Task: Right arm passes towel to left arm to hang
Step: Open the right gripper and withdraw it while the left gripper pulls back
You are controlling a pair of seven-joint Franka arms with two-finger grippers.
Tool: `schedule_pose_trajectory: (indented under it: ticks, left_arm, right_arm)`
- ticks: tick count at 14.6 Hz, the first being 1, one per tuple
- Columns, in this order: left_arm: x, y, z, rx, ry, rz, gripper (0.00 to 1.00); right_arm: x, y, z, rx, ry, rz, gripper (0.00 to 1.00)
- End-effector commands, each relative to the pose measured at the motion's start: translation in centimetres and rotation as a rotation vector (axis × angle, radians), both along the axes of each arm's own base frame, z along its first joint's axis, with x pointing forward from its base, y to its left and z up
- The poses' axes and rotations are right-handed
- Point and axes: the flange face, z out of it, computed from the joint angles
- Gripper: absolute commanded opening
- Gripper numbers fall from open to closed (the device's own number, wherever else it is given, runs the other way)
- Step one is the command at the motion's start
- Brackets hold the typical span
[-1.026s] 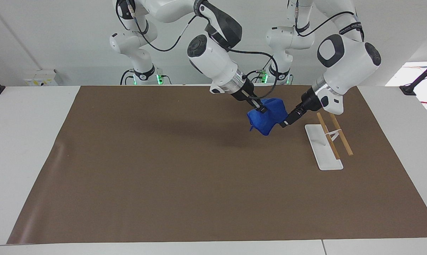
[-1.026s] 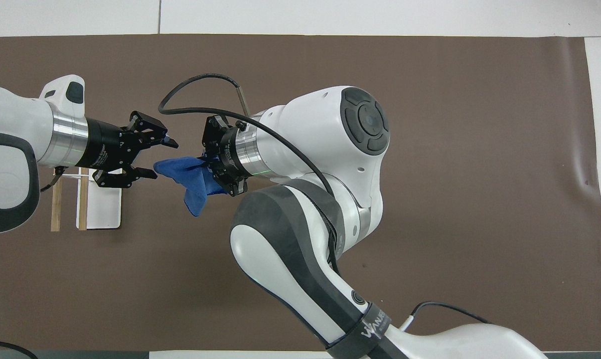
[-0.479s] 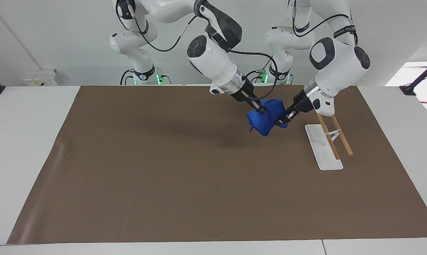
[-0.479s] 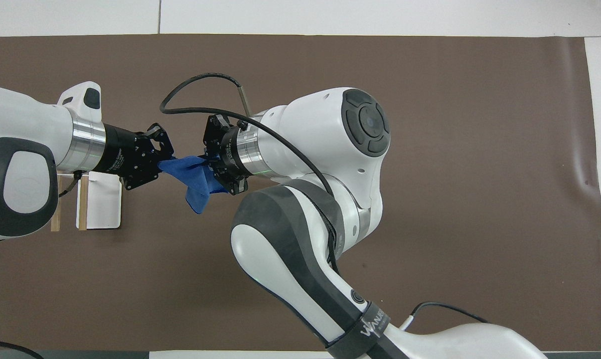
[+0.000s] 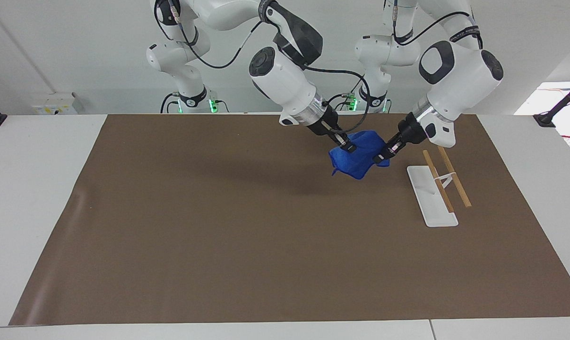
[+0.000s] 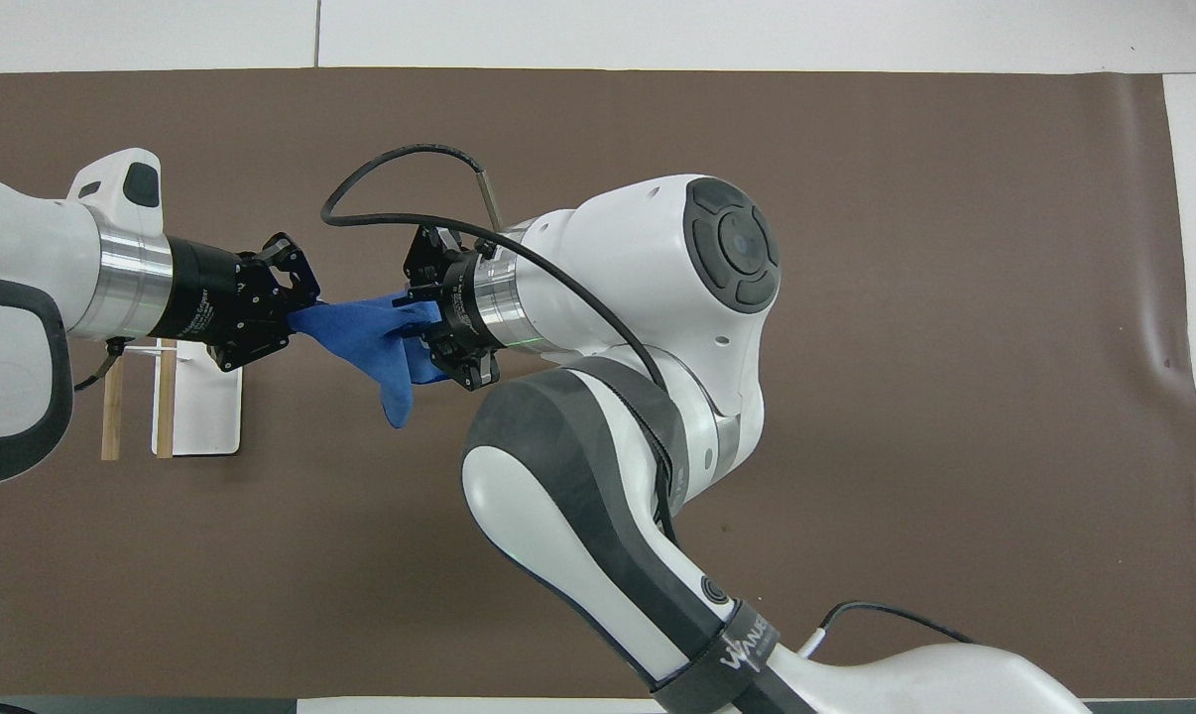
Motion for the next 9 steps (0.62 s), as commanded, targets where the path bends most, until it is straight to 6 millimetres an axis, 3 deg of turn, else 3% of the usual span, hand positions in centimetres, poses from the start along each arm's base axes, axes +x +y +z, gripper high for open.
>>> schedule_pose_trajectory:
  ticks: [1, 4, 7, 9]
  left_arm:
    - [0.7, 1.2, 0.8, 0.048, -0.048, 0.005, 0.00]
    - [1.9, 2.7, 1.3, 0.115, -0.150, 0.033, 0.00]
    - [2.6, 5.6, 1.6, 0.201, -0.207, 0.055, 0.00]
    - [3.0, 7.7, 1.5, 0.263, -0.235, 0.067, 0.00]
  right_arm:
    - [0.5, -1.9, -0.2, -0.060, -0.075, 0.053, 1.00]
    - [3.1, -8.2, -2.2, -0.202, -0.171, 0.223, 1.00]
    - [4.9, -16.1, -4.6, -0.323, -0.281, 0.526, 1.00]
    - [6.0, -20.2, -5.0, -0.391, -0.327, 0.697, 1.00]
